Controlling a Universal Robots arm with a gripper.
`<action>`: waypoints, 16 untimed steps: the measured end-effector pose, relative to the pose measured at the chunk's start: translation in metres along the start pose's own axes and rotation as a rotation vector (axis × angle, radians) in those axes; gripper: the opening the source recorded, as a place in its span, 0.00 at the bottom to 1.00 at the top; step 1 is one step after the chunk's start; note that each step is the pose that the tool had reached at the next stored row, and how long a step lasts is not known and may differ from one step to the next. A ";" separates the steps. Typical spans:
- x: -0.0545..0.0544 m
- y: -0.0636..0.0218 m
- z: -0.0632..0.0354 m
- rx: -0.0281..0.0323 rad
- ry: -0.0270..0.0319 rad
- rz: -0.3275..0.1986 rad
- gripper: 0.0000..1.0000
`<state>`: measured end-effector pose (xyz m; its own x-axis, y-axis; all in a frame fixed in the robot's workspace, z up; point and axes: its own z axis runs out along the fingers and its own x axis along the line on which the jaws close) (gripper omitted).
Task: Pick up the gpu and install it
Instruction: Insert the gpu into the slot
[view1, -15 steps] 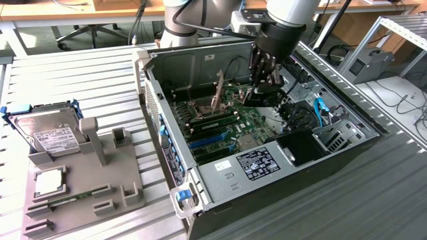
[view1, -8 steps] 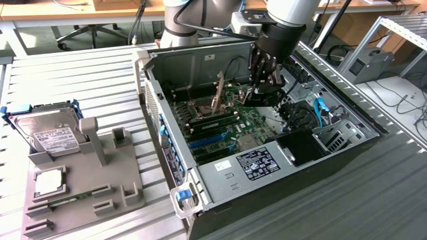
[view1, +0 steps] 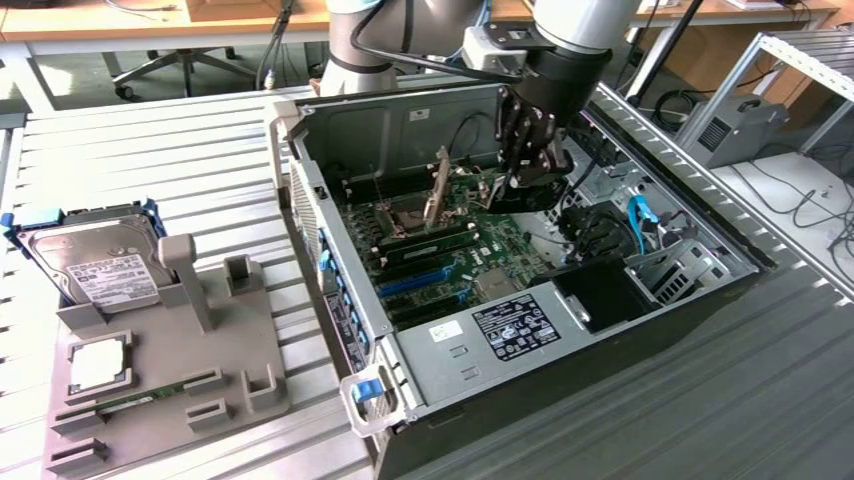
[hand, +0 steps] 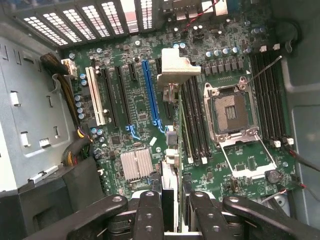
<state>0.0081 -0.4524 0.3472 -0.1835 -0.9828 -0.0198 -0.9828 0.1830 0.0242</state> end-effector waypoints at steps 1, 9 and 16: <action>0.000 0.0000 0.0000 -0.0001 0.0002 -0.009 0.26; 0.000 -0.0002 0.0001 -0.0012 0.0014 -0.061 0.26; 0.000 -0.0003 0.0002 -0.0024 0.0029 -0.121 0.26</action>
<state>0.0084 -0.4524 0.3471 -0.0637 -0.9978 -0.0198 -0.9977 0.0632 0.0241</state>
